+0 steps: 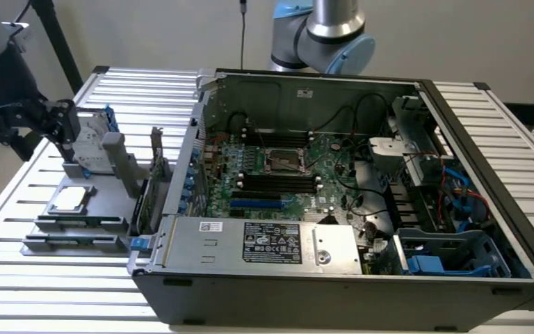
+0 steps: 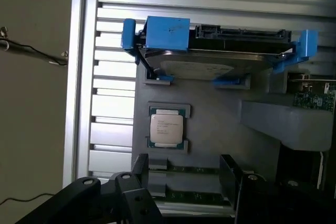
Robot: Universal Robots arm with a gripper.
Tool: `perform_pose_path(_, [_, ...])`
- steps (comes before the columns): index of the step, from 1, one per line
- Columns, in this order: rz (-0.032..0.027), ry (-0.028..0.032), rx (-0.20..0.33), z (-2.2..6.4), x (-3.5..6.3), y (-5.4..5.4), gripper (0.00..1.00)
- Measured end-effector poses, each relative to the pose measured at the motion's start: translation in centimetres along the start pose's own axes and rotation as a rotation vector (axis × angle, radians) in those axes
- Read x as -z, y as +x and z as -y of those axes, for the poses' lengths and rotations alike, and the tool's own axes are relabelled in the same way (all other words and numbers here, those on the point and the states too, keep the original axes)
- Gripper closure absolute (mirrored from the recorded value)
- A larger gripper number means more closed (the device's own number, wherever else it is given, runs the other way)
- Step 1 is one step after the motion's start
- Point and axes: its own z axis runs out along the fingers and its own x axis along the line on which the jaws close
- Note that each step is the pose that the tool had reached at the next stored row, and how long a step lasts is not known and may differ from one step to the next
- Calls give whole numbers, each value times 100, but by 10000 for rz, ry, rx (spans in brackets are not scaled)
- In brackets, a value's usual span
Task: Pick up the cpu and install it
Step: 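Pick up the cpu and move it towards the insertion slot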
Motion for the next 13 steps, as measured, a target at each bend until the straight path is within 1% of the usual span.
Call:
perform_pose_path(4, [2,0,-69,3,-72,1,35])
perform_pose_path(13, [13,-4,-283,-7,-238,77,35])
